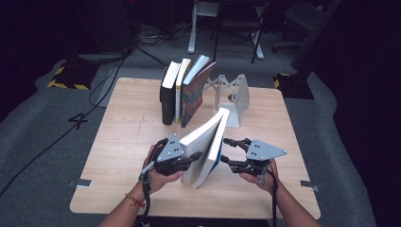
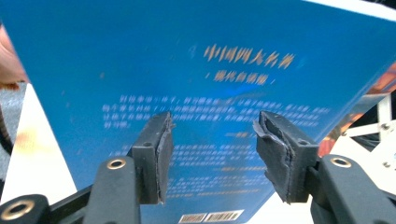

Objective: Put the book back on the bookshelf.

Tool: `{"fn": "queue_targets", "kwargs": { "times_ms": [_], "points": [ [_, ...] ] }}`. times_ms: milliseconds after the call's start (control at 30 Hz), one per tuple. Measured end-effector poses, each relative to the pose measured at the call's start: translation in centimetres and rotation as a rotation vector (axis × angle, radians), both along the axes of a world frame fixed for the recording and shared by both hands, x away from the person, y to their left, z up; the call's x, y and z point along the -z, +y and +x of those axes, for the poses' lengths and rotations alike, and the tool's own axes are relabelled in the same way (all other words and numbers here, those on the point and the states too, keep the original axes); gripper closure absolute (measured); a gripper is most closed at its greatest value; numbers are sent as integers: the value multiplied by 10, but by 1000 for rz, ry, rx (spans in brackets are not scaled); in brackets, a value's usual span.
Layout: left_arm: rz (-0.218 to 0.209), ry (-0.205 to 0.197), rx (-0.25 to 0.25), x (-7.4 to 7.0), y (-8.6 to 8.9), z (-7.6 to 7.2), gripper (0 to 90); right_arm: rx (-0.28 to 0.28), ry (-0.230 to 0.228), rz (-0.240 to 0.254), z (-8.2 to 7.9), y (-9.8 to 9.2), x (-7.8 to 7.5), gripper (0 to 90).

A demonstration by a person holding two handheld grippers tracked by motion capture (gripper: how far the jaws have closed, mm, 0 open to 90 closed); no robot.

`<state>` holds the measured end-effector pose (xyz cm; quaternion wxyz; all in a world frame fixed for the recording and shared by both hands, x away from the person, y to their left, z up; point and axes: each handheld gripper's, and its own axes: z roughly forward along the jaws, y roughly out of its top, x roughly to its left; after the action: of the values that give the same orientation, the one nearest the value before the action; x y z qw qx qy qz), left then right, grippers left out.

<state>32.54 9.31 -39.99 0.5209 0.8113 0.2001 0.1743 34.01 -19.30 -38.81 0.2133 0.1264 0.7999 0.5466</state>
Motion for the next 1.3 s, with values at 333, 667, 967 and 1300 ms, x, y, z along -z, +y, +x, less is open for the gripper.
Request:
{"fn": "queue_targets", "kwargs": {
  "times_ms": [333, 667, 967, 1300],
  "points": [
    [175, 25, 32, 27, 6, -28, 541, -25, 41, -46, -1, 7, 17, 447],
    [228, 102, 27, 53, -12, -35, 298, -3, 47, -67, -1, 16, 31, 377],
    [215, 79, -54, 59, -28, -40, 269, 48, 32, -97, 7, 23, 43, 277],
    [146, 20, -183, 63, -43, -39, 306, 101, 6, -136, 12, 23, 43, 276]
  ]
}}
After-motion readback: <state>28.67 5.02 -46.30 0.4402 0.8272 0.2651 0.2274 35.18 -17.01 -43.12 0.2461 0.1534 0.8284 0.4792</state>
